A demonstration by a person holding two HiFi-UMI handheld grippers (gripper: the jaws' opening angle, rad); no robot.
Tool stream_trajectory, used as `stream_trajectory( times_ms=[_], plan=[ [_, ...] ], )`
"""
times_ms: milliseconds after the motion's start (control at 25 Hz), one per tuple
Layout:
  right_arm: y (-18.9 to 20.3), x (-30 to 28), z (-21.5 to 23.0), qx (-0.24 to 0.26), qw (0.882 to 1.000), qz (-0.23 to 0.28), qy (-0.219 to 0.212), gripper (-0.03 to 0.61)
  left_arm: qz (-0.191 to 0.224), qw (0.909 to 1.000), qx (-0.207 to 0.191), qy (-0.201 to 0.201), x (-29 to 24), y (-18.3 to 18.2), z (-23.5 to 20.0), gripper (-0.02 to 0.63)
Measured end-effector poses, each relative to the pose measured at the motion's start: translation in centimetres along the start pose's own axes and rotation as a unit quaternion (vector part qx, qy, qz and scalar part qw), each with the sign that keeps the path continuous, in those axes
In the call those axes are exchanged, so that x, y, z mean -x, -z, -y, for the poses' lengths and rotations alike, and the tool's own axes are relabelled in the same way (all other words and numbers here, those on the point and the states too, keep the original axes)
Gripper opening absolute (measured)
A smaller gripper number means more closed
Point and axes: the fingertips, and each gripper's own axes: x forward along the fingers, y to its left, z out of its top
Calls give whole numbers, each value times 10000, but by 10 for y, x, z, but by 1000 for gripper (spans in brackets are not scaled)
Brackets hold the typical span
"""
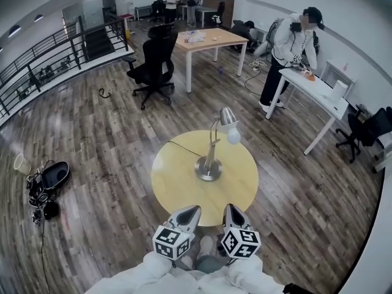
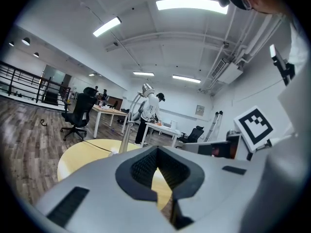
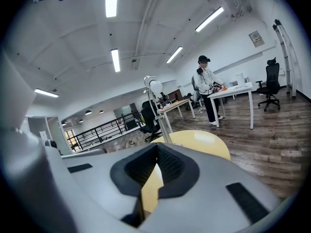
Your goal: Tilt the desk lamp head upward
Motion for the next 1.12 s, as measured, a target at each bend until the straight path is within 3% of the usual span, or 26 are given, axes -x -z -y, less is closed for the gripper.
stream_trajectory(
  times_ms=[320, 560, 1120],
  plan=[
    [-6, 32, -20, 186, 9994, 216, -217, 12, 230, 9996, 23, -140, 25, -1, 15, -2],
    [-9, 37, -20, 473, 9981, 123, -363, 12, 240, 9995, 85, -205, 20, -2, 22, -2],
    [-14, 31, -17, 611, 9969, 74, -486, 12, 205, 9990, 102, -384, 15, -4, 18, -2]
  ],
)
